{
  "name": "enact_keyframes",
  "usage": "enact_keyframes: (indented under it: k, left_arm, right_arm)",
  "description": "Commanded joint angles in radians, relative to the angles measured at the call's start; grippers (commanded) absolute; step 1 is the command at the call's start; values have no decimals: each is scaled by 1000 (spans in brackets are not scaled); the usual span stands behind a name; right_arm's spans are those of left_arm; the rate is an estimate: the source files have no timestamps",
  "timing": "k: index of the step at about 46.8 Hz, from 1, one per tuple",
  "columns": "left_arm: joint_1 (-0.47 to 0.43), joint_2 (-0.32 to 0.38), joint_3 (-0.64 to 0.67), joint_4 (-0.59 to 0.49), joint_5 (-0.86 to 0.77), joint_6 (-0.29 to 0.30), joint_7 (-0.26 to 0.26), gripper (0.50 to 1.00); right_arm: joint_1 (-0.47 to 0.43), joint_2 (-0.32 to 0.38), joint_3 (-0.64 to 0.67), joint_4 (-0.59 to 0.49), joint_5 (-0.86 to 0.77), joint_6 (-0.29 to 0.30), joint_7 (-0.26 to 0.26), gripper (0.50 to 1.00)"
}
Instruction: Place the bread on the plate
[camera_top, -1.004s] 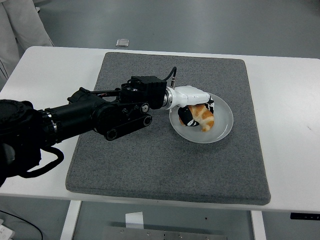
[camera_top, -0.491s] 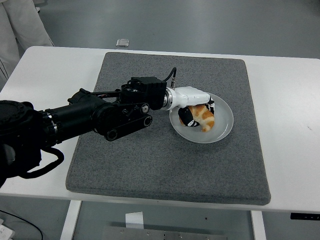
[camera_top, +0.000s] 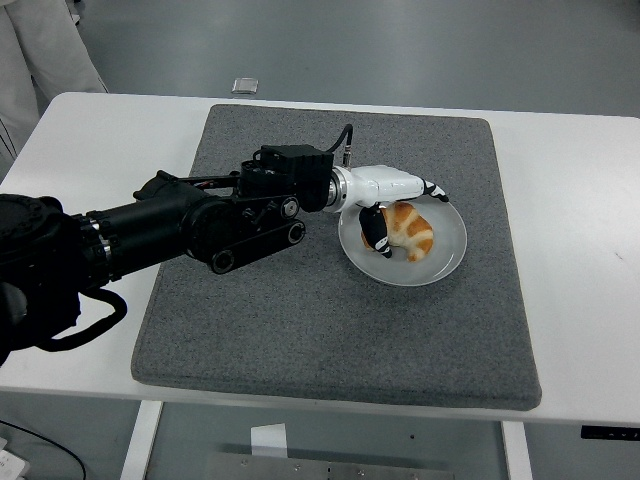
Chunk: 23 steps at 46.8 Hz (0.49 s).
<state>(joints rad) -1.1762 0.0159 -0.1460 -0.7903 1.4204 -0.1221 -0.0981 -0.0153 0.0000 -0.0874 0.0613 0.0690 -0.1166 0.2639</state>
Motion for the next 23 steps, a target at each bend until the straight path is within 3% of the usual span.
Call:
enact_keyframes:
  k: [1, 23]
  left_arm:
    - [-6, 12, -1, -9, -26, -1, 0, 999]
    - [-11, 133, -98, -115, -310, -7, 1, 999]
  right_arm:
    - [0, 0, 0, 0, 0, 0, 0, 932]
    - [0, 0, 0, 0, 0, 0, 0, 932]
